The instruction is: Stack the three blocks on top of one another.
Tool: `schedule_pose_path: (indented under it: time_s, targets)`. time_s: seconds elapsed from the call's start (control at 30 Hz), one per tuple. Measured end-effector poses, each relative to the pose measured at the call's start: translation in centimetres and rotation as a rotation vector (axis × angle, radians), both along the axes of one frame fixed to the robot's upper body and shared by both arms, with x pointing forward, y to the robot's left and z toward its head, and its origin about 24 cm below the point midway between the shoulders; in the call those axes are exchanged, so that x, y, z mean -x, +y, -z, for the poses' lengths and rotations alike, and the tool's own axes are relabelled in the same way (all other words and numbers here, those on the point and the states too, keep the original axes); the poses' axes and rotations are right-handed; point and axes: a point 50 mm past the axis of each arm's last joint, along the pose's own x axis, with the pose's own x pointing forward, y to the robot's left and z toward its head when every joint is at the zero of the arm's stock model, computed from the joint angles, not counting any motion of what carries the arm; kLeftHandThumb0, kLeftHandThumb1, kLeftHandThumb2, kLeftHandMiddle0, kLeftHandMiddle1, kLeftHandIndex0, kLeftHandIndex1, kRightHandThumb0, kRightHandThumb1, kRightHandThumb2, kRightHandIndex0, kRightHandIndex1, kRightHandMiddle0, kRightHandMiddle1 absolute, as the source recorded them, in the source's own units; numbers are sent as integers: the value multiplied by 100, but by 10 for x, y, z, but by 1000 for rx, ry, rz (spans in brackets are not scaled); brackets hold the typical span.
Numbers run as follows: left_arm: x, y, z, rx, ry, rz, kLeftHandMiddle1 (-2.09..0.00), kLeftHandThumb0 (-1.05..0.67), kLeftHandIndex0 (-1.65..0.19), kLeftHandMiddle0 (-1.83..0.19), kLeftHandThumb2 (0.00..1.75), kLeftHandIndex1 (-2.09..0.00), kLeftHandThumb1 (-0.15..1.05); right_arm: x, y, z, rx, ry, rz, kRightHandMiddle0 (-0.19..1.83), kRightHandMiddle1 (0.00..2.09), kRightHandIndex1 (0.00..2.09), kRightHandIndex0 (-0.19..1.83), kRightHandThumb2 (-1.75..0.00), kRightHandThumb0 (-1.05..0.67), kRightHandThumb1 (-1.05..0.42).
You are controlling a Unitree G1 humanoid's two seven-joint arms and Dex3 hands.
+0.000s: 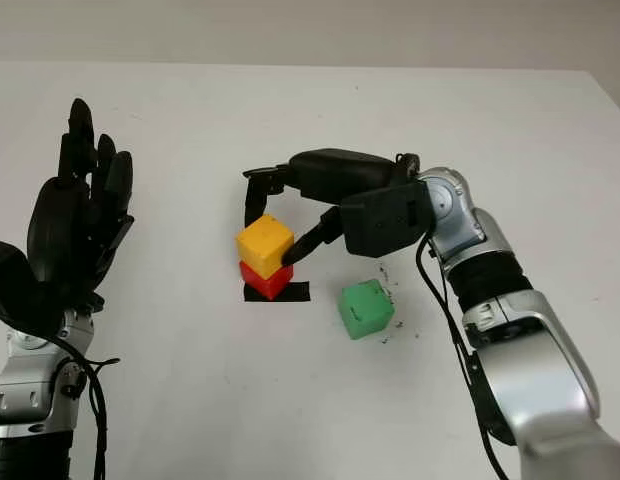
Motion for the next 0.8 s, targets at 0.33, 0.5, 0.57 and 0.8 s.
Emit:
schedule_pose_path:
  time_s: [0.33, 0.5, 0.57, 0.8]
  targets:
    - [0, 0, -1, 9, -3, 5, -2, -69, 19, 19, 41, 0, 105, 1, 0, 1, 20, -11, -10, -19, 0, 0, -19, -5, -88, -84]
    - [1, 0, -1, 8, -1, 3, -2, -70, 19, 19, 41, 0, 105, 3, -6, -10, -24, -21, -6, -19, 0, 0, -19, -5, -85, -83]
    - [1, 0, -1, 7, 0, 0, -3, -70, 19, 19, 41, 0, 105, 5, -14, -23, -72, -48, 20, -19, 0, 0, -19, -5, -81, -84]
    - [3, 0, 0, 8, -2, -16, -4, -71, 18, 19, 41, -2, 105, 27, -77, -73, -307, -189, 210, 18, 16, 9, 1, -6, -72, -89]
